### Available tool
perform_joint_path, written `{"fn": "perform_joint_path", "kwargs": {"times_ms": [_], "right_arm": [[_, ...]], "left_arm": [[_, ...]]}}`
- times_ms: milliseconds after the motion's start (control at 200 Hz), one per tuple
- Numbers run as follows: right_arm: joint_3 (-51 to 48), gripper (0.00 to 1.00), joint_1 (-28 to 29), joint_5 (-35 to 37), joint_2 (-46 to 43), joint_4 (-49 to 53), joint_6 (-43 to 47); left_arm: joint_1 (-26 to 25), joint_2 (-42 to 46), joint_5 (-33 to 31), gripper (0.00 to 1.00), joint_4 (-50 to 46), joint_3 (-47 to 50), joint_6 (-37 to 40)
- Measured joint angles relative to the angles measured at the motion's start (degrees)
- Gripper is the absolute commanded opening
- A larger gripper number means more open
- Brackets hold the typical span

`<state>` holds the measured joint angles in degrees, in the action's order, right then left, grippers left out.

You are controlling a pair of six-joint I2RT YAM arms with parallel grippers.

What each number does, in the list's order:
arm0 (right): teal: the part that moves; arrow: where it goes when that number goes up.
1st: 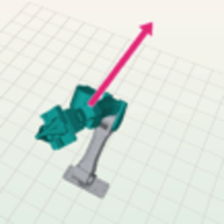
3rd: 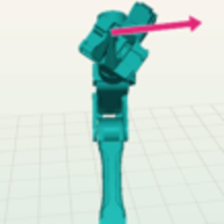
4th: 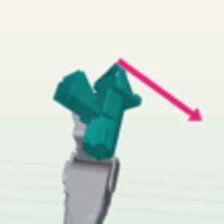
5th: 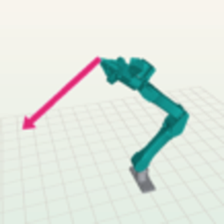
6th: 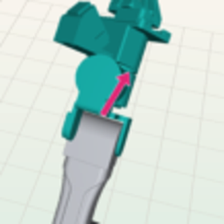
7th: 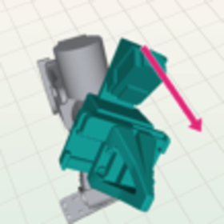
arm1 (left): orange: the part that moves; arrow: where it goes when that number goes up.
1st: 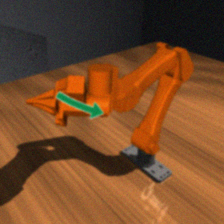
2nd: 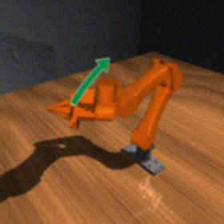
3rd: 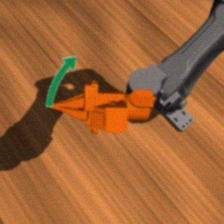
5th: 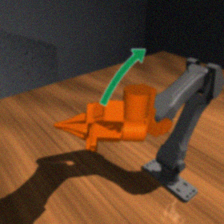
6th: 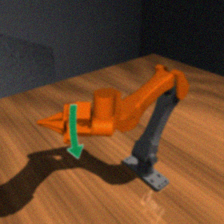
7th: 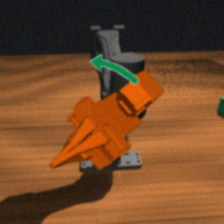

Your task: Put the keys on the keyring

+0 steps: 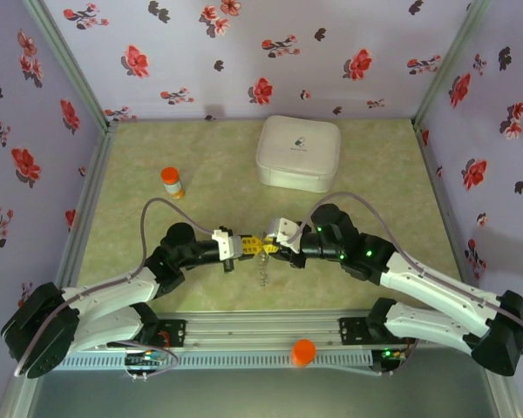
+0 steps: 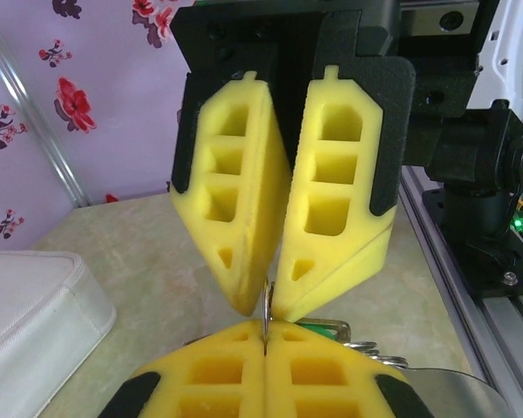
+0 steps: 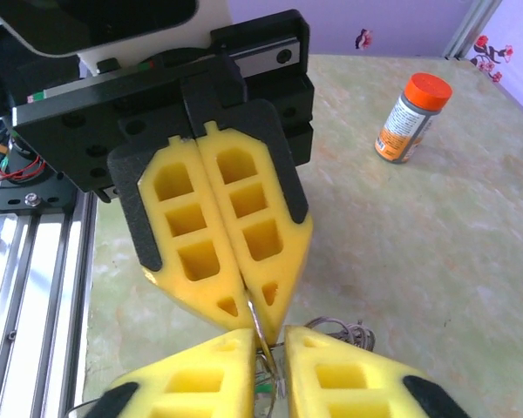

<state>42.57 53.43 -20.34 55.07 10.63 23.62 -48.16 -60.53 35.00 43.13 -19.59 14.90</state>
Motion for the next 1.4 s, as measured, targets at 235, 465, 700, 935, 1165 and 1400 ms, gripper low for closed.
{"fn": "perform_joint_path", "kwargs": {"times_ms": [235, 465, 700, 935, 1165, 1400], "right_arm": [[0.8, 0.00, 0.1, -0.1, 1.2, 1.8, 1.8], [5.2, 0.00, 1.1, 1.5, 4.8, 9.2, 3.9], [11.5, 0.00, 1.9, 3.8, 9.6, 16.0, 7.4], [14.5, 0.00, 2.4, 4.3, 13.1, 19.1, 9.4], [11.5, 0.24, 2.3, 5.2, 9.9, 15.4, 7.5], [4.4, 0.37, 1.3, 5.6, 1.2, 10.5, 1.8]], "left_arm": [[0.0, -0.3, 0.0, 0.17, -1.2, 0.2, 0.2], [-0.1, 1.4, -3.0, 0.23, -9.8, -1.6, 3.8], [-0.1, 2.2, -4.9, 0.18, -18.1, -4.6, 7.4], [-0.2, 2.2, -5.0, 0.00, -21.3, -4.8, 8.7], [-0.2, 2.2, -5.4, 0.00, -19.7, -4.5, 8.1], [-0.2, 1.8, -5.4, 0.00, -12.1, -1.3, 4.5]]}}
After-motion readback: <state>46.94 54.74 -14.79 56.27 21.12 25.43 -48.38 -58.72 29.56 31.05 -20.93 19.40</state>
